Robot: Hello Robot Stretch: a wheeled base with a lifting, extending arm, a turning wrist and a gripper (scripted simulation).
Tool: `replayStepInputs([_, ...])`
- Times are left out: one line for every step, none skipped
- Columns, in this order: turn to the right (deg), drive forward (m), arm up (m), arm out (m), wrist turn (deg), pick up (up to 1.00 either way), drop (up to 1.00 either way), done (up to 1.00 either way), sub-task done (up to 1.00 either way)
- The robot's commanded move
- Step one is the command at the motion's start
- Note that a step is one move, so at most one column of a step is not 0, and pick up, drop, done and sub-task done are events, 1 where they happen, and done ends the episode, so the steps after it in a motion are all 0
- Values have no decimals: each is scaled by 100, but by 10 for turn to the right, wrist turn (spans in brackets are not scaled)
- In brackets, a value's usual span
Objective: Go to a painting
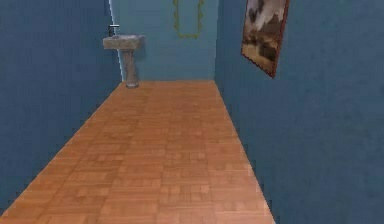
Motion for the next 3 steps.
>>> replayStepInputs([0, 75, 0, 0, 0, 0, 0, 0, 0])
replayStepInputs([240, 0, 0, 0, 0, 0, 0, 0, 0])
replayStepInputs([0, 0, 0, 0, 0, 0, 0, 100, 0])
